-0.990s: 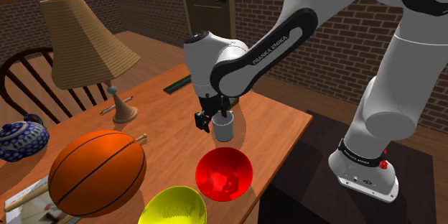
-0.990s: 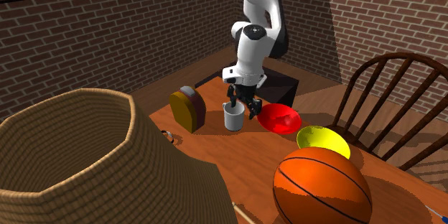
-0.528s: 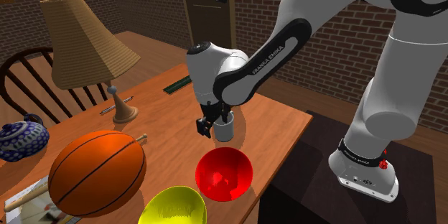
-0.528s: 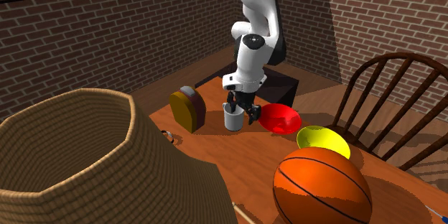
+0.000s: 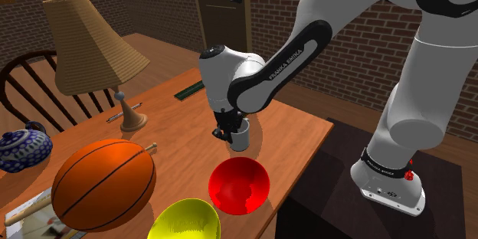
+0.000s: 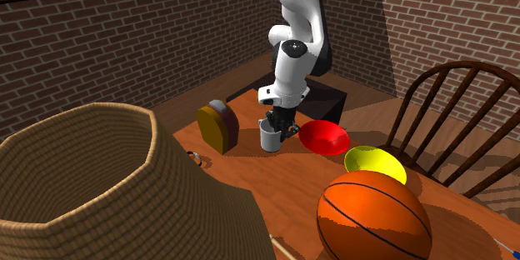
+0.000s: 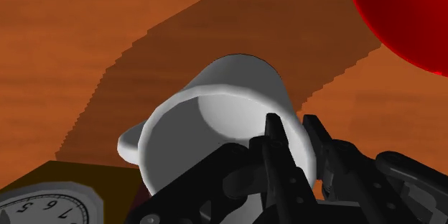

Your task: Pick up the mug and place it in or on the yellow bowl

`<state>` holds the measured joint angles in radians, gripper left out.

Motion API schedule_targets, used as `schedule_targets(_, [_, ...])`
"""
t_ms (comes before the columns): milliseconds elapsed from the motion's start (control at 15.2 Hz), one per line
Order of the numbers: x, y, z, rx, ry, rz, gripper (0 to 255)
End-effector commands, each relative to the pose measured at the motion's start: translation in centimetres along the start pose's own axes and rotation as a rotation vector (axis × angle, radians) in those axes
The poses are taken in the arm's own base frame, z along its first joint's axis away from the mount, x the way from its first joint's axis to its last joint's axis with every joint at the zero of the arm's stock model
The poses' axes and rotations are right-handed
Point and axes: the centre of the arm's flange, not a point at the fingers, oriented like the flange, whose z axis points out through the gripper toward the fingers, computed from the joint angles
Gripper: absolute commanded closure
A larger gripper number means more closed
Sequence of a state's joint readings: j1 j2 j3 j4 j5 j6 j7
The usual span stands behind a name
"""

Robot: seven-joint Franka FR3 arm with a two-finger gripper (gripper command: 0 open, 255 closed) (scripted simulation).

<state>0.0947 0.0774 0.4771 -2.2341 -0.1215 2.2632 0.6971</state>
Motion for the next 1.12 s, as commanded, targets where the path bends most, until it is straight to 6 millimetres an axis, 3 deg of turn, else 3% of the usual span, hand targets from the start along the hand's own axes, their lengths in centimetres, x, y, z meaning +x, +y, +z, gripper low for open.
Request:
schedule_targets(0, [0.0,0.0,0.0,0.0,0.0,0.0,255])
schedule_targets(396, [0.0,0.0,0.0,0.0,0.0,0.0,255])
schedule_targets(1056, [0.0,0.4,-5.3,0.0,0.0,0.0,255])
